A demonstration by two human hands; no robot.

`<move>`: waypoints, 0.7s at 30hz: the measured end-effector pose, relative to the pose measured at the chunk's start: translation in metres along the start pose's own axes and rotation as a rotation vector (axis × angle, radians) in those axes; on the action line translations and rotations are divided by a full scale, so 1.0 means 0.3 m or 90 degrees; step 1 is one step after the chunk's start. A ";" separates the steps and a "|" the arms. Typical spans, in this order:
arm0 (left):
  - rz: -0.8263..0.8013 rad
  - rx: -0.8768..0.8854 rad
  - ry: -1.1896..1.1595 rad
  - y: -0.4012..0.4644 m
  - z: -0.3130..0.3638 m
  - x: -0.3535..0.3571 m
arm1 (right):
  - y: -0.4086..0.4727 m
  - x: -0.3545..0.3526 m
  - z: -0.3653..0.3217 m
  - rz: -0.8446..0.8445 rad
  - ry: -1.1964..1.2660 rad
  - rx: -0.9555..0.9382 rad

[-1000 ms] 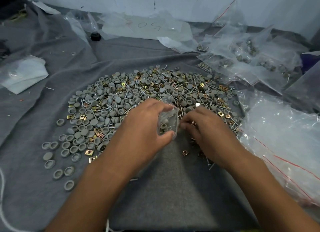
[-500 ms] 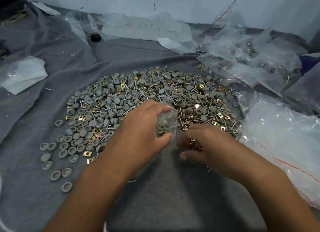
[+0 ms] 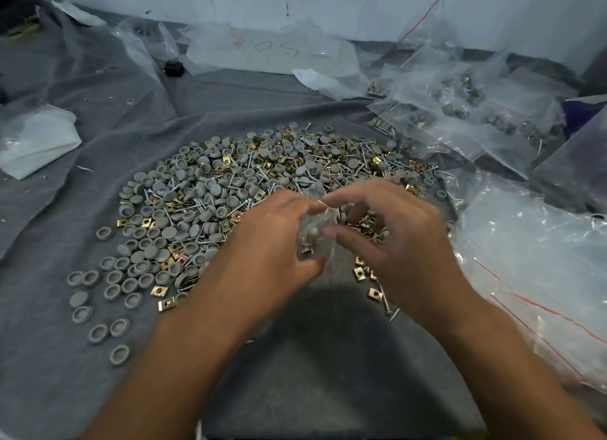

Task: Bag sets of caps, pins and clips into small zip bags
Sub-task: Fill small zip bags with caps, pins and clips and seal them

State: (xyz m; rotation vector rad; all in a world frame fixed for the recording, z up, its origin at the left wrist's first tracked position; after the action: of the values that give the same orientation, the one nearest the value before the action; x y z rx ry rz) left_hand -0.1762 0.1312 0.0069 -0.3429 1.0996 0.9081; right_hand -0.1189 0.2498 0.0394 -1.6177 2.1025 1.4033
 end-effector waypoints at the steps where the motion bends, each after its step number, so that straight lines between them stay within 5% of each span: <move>1: -0.001 -0.003 0.005 0.000 -0.003 0.000 | 0.000 -0.009 0.026 0.005 0.010 0.025; 3: -0.004 -0.011 0.009 -0.004 -0.012 0.000 | -0.009 -0.024 0.105 -0.037 -0.001 0.123; 6: -0.004 -0.013 0.007 -0.007 -0.015 -0.003 | -0.079 0.042 0.235 -0.304 -0.146 0.272; 8: -0.003 -0.013 0.010 -0.005 -0.016 -0.002 | -0.118 0.074 0.264 -0.385 -0.198 0.294; 21: -0.003 -0.007 0.012 -0.006 -0.010 0.002 | -0.127 0.092 0.237 -0.395 -0.163 0.271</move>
State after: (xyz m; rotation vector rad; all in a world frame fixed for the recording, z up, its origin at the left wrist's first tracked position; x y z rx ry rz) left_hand -0.1766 0.1283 0.0046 -0.3637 1.1117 0.9075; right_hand -0.1280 0.2831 -0.0385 -1.6011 1.4392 0.8353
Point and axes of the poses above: each hand's wrist, its own y-axis towards the middle knuckle, its own x-axis out of the palm, z = x × y, the point moved 8 cm from there along y, towards the middle knuckle, and after that the axes turned 7 degrees about y, right-handed, at the moved point
